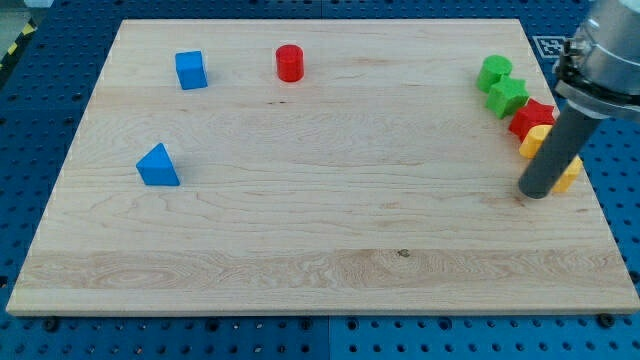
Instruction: Push the blue triangle towards the center of the board
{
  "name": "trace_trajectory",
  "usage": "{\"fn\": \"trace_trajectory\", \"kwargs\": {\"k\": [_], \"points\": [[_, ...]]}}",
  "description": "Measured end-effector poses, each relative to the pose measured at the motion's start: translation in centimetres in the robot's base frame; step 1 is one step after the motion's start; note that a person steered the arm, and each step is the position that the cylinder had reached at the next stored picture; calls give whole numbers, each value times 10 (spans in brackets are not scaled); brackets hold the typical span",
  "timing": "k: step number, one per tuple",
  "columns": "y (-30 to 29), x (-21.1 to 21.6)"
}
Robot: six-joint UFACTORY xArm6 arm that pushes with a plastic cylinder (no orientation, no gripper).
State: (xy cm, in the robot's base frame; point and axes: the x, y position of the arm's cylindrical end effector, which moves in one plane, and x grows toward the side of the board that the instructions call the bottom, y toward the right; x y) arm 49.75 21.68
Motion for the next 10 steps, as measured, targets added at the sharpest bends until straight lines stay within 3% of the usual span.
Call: {"fn": "trace_trajectory", "kwargs": {"k": [6, 7, 8, 10], "points": [[-470, -53], [-491, -38], [-465, -9], [-309, -36]]}}
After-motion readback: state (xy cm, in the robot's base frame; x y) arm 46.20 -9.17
